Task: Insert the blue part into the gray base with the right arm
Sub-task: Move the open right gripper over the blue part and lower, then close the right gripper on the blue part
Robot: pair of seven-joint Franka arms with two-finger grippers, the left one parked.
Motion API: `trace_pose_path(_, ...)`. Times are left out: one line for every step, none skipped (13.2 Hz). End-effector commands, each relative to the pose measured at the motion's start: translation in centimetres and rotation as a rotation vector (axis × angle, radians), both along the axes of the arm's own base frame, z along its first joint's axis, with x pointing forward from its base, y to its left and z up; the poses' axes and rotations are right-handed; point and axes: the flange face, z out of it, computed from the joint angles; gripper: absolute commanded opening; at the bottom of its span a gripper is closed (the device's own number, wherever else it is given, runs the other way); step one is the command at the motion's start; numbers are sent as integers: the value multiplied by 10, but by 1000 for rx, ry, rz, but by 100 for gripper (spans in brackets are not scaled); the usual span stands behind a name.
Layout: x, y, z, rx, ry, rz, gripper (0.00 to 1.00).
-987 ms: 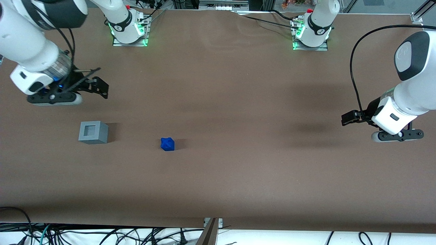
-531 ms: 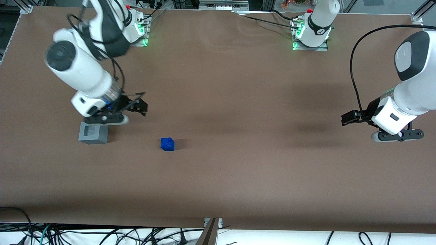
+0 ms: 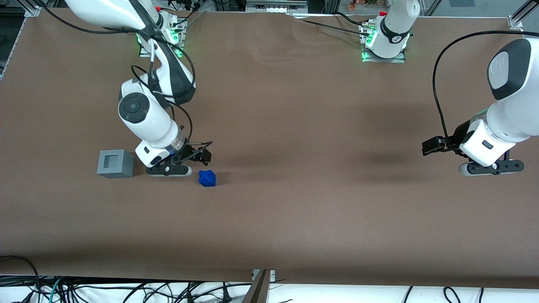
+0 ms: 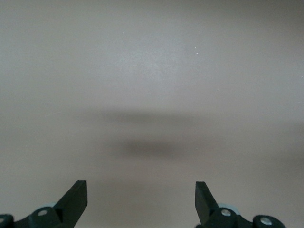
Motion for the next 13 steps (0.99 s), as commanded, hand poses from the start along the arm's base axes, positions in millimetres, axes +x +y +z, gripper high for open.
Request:
trace_pose_path(10,11,-23,-29,-15,-50,99)
trace_pose_path(8,20,-32,-38,-15,-54,99)
trace_pose_path(9,24,-41,-38,-28,-52,99)
trace_pose_path(9,28,-50,-30,-41,-48,99)
trace_pose_path(13,30,-58,-21,-46,-58,99)
trace_pose_path(15,32,-64,-21,-43,-68,99)
trace_pose_path(16,33,-66,-21,-42,-71,99)
trace_pose_path(15,34,-70,-24,-43,-67,98)
trace_pose_path(13,37,-77,-29,-45,-55,98)
trace_pose_path(11,38,-82,-32,-41,-50,97)
trace_pose_path(11,38,-82,-35,-43,-45,94)
trace_pose_path(12,37,-82,-44,-46,-38,87)
trace_pose_path(12,36,-82,-56,-53,-22,81)
